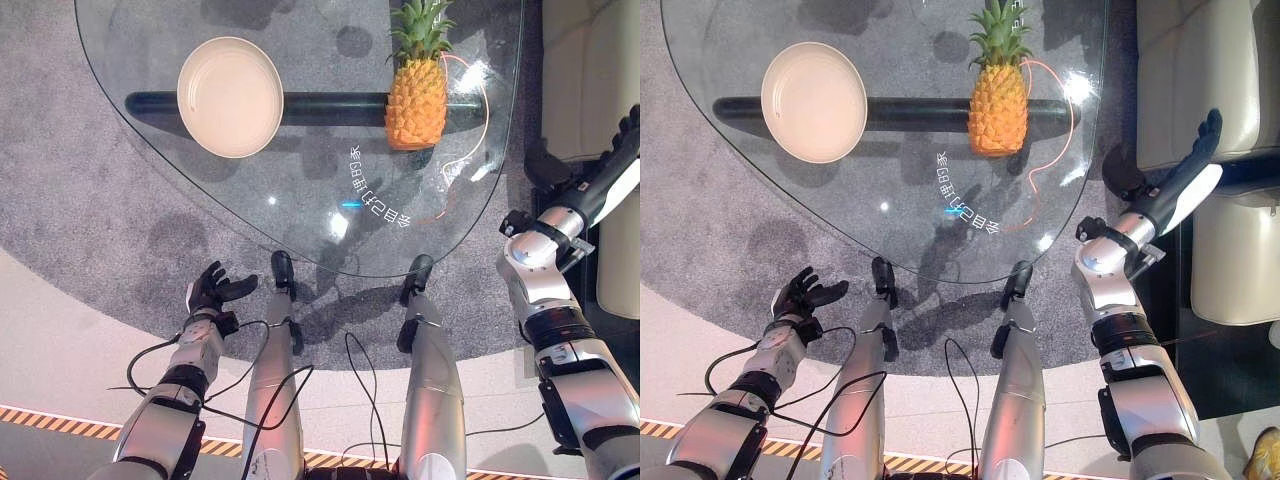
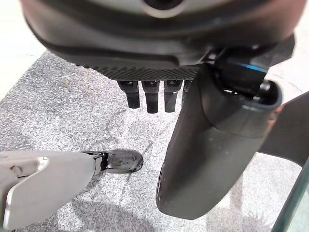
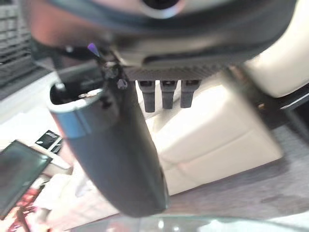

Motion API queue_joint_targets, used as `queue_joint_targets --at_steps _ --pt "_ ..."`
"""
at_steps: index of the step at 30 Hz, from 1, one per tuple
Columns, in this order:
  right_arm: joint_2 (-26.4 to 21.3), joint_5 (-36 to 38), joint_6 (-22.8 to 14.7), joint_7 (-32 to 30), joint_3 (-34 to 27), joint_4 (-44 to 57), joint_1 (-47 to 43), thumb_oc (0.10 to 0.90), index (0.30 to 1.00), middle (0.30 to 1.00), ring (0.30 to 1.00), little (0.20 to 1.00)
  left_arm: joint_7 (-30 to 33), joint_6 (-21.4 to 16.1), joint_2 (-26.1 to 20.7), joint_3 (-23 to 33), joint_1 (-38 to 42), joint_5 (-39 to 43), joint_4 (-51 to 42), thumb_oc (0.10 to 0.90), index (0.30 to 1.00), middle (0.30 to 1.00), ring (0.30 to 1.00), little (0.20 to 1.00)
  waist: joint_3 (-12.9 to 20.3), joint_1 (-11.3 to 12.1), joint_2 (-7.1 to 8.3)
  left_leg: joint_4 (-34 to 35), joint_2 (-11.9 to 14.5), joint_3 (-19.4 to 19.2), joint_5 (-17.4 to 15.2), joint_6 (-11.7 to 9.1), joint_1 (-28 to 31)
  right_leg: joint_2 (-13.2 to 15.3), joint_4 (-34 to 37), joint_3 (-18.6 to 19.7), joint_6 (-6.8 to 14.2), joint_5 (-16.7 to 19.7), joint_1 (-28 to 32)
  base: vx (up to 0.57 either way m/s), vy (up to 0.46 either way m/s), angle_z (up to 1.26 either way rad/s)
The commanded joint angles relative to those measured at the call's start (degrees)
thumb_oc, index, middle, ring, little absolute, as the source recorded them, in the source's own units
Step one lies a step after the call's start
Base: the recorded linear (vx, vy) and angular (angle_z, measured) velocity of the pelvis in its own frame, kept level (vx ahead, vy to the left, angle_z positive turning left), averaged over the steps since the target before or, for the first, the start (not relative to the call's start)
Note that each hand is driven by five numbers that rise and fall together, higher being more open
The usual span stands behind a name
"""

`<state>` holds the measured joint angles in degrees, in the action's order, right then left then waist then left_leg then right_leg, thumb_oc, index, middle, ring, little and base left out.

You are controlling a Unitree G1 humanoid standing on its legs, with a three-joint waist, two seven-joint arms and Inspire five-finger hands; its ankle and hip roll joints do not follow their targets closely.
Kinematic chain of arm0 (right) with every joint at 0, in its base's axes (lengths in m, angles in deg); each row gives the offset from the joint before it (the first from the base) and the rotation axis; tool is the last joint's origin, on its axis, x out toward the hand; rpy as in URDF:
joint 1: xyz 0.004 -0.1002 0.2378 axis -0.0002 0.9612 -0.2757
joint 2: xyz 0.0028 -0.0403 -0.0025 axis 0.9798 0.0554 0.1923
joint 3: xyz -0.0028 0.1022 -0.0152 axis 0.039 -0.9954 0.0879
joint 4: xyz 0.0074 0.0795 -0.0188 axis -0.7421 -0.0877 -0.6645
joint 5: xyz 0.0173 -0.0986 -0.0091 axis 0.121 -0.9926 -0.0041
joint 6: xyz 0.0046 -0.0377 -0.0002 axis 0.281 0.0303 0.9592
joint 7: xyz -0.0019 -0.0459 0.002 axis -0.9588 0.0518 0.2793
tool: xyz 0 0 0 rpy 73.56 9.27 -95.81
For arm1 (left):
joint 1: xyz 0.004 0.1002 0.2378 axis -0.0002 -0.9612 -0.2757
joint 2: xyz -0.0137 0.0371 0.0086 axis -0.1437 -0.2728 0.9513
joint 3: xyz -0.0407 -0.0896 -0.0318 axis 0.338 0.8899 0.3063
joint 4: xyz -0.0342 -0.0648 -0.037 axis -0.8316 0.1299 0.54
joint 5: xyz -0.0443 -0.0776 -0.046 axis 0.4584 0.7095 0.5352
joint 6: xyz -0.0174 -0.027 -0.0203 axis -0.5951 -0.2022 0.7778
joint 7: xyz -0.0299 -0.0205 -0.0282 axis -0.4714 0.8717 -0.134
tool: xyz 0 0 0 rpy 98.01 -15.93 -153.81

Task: Pick up the fruit to the plate

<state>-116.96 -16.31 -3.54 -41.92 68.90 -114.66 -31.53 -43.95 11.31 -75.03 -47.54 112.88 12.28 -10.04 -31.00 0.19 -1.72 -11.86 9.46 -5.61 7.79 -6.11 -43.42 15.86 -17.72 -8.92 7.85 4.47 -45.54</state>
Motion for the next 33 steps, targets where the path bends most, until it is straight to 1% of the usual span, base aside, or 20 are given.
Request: queue_joint_targets --at_steps 1,4,8,12,17,20,23,29,33 --pt "-5.71 -3.75 -3.43 -2.84 0.13 7.78 -0.45 0.800 0.900 0.900 0.900 0.900 1.19 -2.59 -1.77 0.89 -4.40 -0.97 1.15 0.800 0.900 0.900 0.900 0.900 1.20 -0.11 0.01 -6.39 -0.16 4.18 -4.96 -1.35 -2.66 1.74 -1.66 0.30 2.68 0.11 -1.90 0.00 0.000 0.00" --pt "-4.29 -4.18 -2.87 -0.95 1.51 11.49 -1.05 0.800 0.900 0.900 0.900 0.900 0.81 -2.43 -1.61 1.09 -4.26 -1.74 1.23 0.800 0.900 0.900 0.900 0.900 1.20 0.07 -0.20 -6.13 -0.25 4.09 -4.77 -1.32 -2.49 1.87 -1.64 0.26 2.60 0.02 -1.83 0.00 0.000 0.00" --pt "-1.88 -5.03 -0.13 1.34 4.38 17.12 -1.90 0.800 0.900 0.900 0.900 0.900 0.88 -2.43 -0.70 1.01 -4.49 -2.66 0.93 0.800 0.900 0.900 0.900 0.900 1.20 0.27 -0.58 -5.78 -0.48 3.86 -4.37 -1.31 -2.28 1.95 -1.49 0.36 2.36 -0.05 -1.73 0.00 0.000 0.00" --pt "0.37 -5.03 0.57 3.11 6.08 19.21 -1.90 0.800 0.900 0.900 0.900 0.900 0.95 -2.87 0.36 0.78 -4.85 -3.14 0.86 0.800 0.900 0.900 0.900 0.900 1.20 0.48 -1.07 -5.14 -0.57 3.56 -3.92 -1.29 -1.87 2.08 -1.38 0.48 2.23 -0.10 -1.59 0.00 0.000 0.00" --pt "1.48 -5.86 2.38 5.55 8.11 20.81 -2.09 0.800 0.900 0.900 0.900 0.900 0.96 -2.89 1.27 0.28 -5.48 -3.54 0.48 0.800 0.900 0.900 0.900 0.900 1.20 0.78 -1.90 -4.74 -0.92 3.28 -3.55 -1.13 -1.39 2.49 -1.34 0.50 2.11 -0.05 -1.40 0.01 0.011 0.03" --pt "1.91 -7.61 4.88 7.41 9.74 22.68 -2.36 0.800 0.900 0.900 0.900 0.900 0.63 -3.33 1.77 0.26 -6.32 -3.80 0.43 0.800 0.900 0.900 0.900 0.900 1.20 0.91 -2.32 -4.20 -0.93 2.86 -3.27 -1.12 -0.72 2.61 -1.33 0.53 2.10 -0.04 -1.16 0.02 0.032 0.04" --pt "2.06 -7.14 6.04 8.29 11.16 23.36 -2.85 0.800 0.900 0.900 0.900 0.900 0.28 -3.25 2.02 0.16 -6.34 -4.10 0.48 0.800 0.900 0.900 0.900 0.900 1.20 1.10 -2.46 -4.12 -0.93 2.66 -3.07 -1.12 -0.44 2.72 -1.43 0.44 2.02 -0.09 -0.88 0.00 0.000 0.00" --pt "2.59 -6.27 6.82 8.62 12.14 23.51 -3.35 0.800 0.900 0.900 0.900 0.900 0.15 -2.88 2.28 -0.42 -6.27 -4.43 0.42 0.800 0.900 0.900 0.900 0.900 1.20 1.32 -2.48 -4.04 -0.82 2.53 -2.83 -1.13 -0.32 2.78 -1.60 0.29 1.98 -0.03 -0.82 0.01 -0.003 0.02" --pt "3.06 -5.16 7.85 8.41 12.86 23.49 -3.98 0.800 0.900 0.900 0.900 0.900 0.21 -3.29 2.77 -0.83 -6.72 -4.48 0.73 0.800 0.900 0.900 0.900 0.900 1.20 1.52 -2.61 -3.83 -0.70 2.46 -2.56 -1.18 -0.24 2.71 -1.71 0.28 1.90 -0.12 -0.75 0.02 0.005 0.01"
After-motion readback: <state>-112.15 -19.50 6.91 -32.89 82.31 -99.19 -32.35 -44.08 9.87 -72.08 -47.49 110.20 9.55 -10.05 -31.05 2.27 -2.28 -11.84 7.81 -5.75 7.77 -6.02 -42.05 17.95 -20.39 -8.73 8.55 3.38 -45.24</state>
